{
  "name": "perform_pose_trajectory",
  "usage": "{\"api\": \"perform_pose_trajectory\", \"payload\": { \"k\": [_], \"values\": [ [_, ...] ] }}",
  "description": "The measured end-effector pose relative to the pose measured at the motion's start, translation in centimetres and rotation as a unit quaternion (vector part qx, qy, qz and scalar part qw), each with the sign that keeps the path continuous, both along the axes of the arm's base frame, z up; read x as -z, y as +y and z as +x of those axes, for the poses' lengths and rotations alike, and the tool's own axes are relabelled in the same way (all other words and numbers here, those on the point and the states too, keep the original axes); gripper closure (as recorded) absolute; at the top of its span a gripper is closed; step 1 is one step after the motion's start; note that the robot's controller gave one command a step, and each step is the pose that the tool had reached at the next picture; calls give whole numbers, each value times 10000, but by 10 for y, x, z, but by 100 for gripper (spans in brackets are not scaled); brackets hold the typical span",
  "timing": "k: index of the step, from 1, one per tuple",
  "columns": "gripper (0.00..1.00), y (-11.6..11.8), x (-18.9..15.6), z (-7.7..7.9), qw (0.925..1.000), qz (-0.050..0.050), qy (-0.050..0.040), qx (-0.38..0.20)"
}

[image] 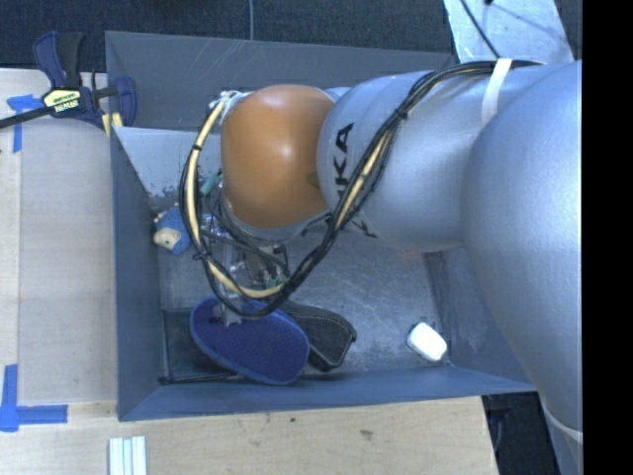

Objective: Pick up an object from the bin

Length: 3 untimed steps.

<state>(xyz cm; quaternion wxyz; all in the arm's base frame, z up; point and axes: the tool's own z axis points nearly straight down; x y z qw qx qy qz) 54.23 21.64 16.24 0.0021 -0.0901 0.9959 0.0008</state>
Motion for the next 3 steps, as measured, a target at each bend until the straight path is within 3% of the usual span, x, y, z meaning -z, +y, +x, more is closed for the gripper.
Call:
{"api": "perform_pose_trajectory", "payload": {
  "k": [1,2,3],
  "values": [
    [0,-13,94,-29,9986,-5,22,523],
    [100,-11,90,-27,9986,23,-16,522],
    [100,-13,-64,-8,9992,11,-33,404]
  ]
}}
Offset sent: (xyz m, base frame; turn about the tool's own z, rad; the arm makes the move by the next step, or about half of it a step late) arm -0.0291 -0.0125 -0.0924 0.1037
